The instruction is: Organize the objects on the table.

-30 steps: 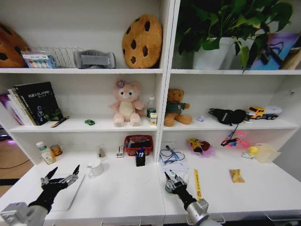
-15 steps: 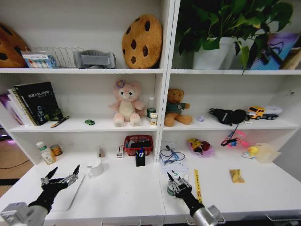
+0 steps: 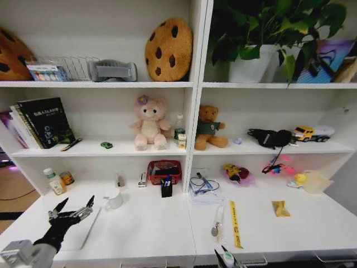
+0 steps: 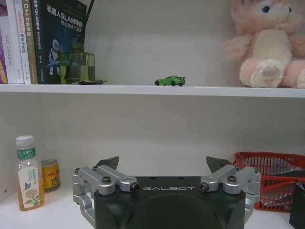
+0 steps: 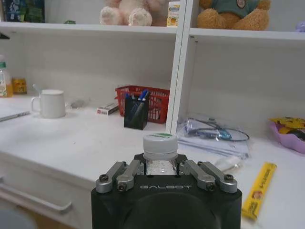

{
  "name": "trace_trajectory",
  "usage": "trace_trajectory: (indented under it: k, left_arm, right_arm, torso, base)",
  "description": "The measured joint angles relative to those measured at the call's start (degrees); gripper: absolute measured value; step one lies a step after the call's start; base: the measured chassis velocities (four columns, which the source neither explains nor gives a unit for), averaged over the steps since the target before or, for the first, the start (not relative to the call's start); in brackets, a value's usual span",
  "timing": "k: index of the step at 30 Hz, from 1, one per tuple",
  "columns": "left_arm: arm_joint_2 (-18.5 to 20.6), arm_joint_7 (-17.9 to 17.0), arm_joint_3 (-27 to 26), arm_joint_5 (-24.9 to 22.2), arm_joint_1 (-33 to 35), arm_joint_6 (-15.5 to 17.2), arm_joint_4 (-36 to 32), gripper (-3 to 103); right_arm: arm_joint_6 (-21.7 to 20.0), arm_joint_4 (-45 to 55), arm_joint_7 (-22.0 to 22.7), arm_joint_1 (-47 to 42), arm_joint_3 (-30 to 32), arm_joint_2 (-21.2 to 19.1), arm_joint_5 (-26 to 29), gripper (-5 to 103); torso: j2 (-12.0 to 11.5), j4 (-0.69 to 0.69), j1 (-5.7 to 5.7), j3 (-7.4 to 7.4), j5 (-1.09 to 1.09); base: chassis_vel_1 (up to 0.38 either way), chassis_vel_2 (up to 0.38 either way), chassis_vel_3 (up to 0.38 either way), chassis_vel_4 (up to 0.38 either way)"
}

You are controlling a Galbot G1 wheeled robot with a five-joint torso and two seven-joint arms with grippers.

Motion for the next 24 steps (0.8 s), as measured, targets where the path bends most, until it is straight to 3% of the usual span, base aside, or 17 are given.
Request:
trace_trajectory:
  k: [6, 13, 18, 20, 21, 24]
  left_arm:
    - [0.0, 0.0, 0.0, 0.0, 0.0, 0.0, 0.0, 100]
    - [0.0, 0.0, 0.0, 0.0, 0.0, 0.0, 0.0, 100]
    - [0.0, 0.0, 0.0, 0.0, 0.0, 0.0, -0.01, 100]
    - [0.0, -0.01, 0.0, 0.0, 0.0, 0.0, -0.01, 100]
    - [0.0, -0.01, 0.0, 0.0, 0.0, 0.0, -0.01, 100]
    - [0.0, -0.01, 0.0, 0.0, 0.0, 0.0, -0.02, 100]
  right_arm:
    - [4.79, -11.48, 1.53, -0.15, 0.05, 0.79, -2.36, 27]
    - [4.97, -19.08, 1.7, 3.25, 0.48, -1.25, -0.61, 27]
    - [3.8, -29.6, 0.94, 12.4, -0.29, -3.36, 1.77, 27]
    - [1.28, -39.85, -0.89, 21.22, -2.1, -3.91, 3.34, 27]
    - [0.35, -44.31, -1.81, 25.41, -3.2, -4.04, 3.57, 27]
    - [-1.33, -50.04, -3.08, 32.33, -4.72, -3.86, 4.72, 27]
  torso:
    - [0.0, -0.02, 0.0, -0.01, 0.03]
    - [0.0, 0.0, 0.0, 0.0, 0.02]
    - [-0.01, 0.02, 0.0, 0.0, -0.01]
    - [-0.01, 0.01, 0.0, 0.0, 0.09]
    - [-0.01, -0.01, 0.0, 0.02, -0.01]
    - [-0.01, 0.01, 0.0, 0.01, 0.05]
  base:
    - [0.0, 0.0, 0.0, 0.0]
    - [0.0, 0.0, 0.0, 0.0]
    - [0.0, 0.0, 0.0, 0.0]
    - [0.0, 0.0, 0.0, 0.0]
    - [0.0, 0.0, 0.0, 0.0]
    - [0.0, 0.0, 0.0, 0.0]
